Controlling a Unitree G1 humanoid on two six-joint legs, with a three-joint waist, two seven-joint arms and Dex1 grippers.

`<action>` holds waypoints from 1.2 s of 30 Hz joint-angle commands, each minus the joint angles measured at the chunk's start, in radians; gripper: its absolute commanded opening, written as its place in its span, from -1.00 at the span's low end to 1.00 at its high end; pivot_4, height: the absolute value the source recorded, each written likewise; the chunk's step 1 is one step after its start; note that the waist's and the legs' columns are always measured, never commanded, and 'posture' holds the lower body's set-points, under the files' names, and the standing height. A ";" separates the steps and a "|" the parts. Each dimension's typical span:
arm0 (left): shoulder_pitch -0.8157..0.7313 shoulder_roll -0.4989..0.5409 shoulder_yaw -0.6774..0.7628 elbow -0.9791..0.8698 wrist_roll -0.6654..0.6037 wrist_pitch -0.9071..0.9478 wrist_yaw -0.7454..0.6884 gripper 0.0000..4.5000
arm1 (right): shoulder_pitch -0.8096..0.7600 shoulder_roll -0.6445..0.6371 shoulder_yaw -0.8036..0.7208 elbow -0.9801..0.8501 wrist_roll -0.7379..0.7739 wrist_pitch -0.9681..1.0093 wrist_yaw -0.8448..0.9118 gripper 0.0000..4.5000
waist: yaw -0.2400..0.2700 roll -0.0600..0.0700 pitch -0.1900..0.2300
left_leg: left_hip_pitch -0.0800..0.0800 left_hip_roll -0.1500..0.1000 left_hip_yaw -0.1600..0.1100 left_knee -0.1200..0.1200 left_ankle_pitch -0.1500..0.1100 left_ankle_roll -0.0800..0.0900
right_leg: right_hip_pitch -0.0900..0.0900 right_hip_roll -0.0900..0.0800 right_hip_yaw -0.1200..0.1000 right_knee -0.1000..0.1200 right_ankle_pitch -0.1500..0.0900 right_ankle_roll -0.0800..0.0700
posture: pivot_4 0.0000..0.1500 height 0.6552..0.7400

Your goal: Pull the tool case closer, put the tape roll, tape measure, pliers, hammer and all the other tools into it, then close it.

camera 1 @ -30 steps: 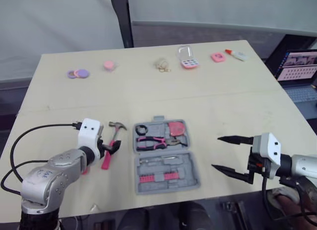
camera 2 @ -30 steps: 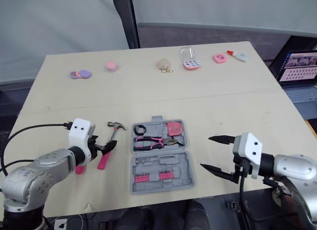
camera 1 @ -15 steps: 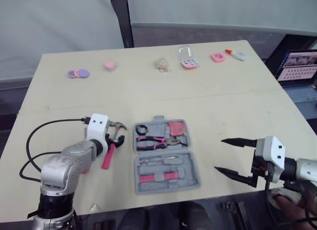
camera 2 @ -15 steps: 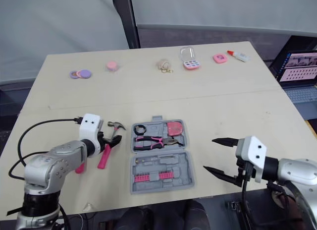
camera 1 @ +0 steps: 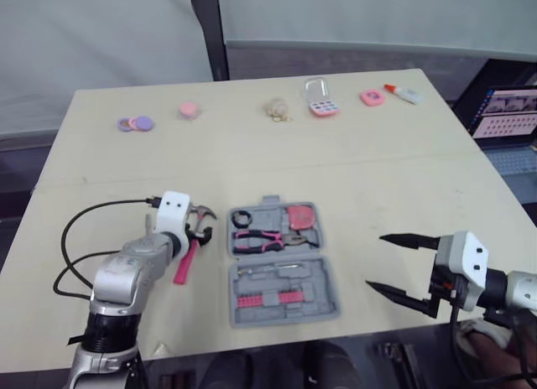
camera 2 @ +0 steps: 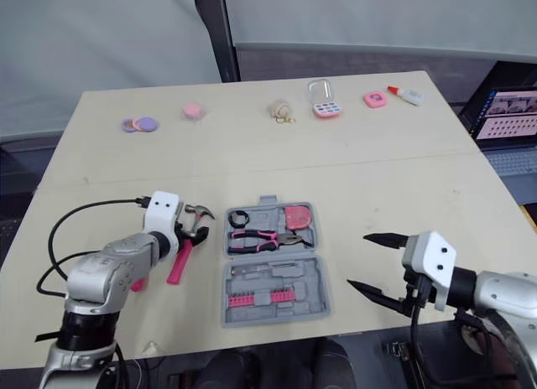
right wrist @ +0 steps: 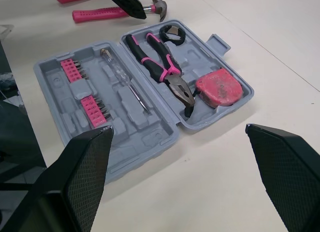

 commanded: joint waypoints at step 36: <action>-0.076 -0.116 -0.043 0.135 0.121 -0.061 -0.059 -0.96 | 0.024 -0.004 -0.068 -0.057 0.014 0.028 -0.010 1.00 | 0.025 0.000 0.000 | 0.000 -0.001 0.000 0.001 0.001 0.001 | 0.000 -0.001 0.000 0.001 0.000 0.001 | 1.00 1.00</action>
